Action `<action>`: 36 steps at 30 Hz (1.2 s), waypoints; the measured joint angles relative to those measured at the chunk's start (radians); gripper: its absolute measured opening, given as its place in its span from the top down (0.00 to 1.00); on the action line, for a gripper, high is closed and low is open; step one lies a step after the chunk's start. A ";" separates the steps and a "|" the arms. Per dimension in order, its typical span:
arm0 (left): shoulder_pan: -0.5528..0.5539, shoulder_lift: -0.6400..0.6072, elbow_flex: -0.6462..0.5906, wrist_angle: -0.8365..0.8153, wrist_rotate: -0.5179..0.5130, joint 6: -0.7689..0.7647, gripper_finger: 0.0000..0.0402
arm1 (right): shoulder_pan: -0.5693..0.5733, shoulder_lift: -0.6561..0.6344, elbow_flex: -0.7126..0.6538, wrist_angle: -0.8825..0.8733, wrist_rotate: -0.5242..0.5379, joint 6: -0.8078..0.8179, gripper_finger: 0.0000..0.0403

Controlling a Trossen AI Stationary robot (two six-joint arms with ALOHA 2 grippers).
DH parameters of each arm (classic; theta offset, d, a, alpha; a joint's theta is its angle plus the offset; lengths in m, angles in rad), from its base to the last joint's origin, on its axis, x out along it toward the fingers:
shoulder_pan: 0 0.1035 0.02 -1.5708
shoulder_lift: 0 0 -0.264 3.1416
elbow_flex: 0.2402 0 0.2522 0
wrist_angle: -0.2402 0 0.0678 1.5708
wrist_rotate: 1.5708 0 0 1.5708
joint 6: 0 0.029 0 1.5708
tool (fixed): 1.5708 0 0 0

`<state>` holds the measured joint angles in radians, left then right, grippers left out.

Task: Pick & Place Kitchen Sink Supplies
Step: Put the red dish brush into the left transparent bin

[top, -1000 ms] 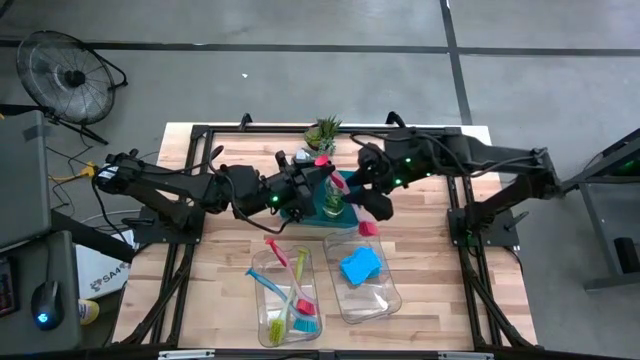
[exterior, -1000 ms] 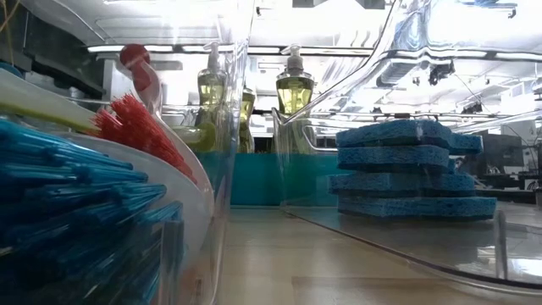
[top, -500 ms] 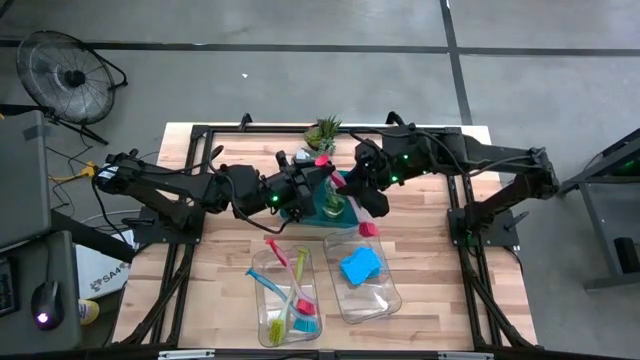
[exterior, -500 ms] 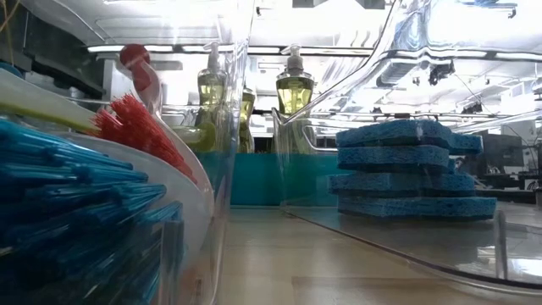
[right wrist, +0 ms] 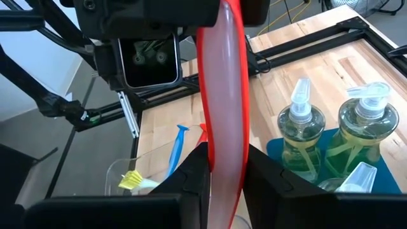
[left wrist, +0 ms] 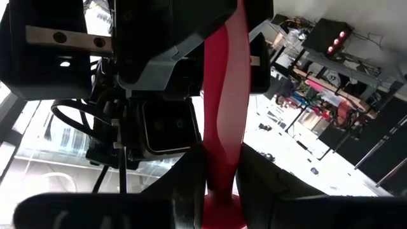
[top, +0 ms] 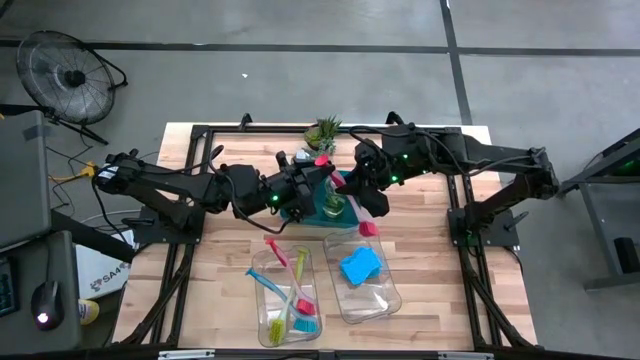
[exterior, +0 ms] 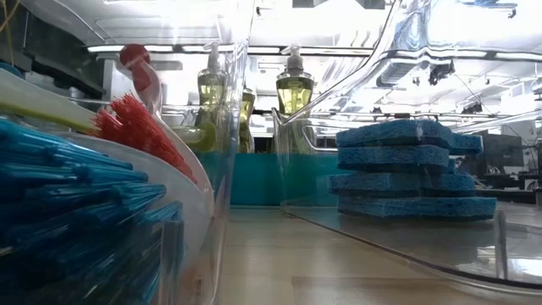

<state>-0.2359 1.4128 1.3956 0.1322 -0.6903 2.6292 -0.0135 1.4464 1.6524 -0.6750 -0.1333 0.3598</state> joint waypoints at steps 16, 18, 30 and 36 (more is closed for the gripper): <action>0.000 0.000 0.000 -0.002 0.000 -0.072 0.83 | 0.000 -0.001 0.000 0.000 0.004 0.010 0.85; 0.000 0.000 0.000 -0.002 0.000 -0.079 0.83 | 0.000 -0.001 0.000 0.000 0.004 0.010 0.85; 0.000 -0.002 0.001 0.006 0.082 -0.290 0.54 | 0.002 -0.001 0.000 -0.004 -0.007 0.004 0.85; -0.001 -0.002 0.001 0.010 -0.002 -0.391 0.43 | 0.000 -0.001 0.000 -0.008 0.030 0.002 0.85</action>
<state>-0.2367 1.4105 1.3968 0.1421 -0.6920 2.2378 -0.0132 1.4456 1.6524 -0.6832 -0.1029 0.3619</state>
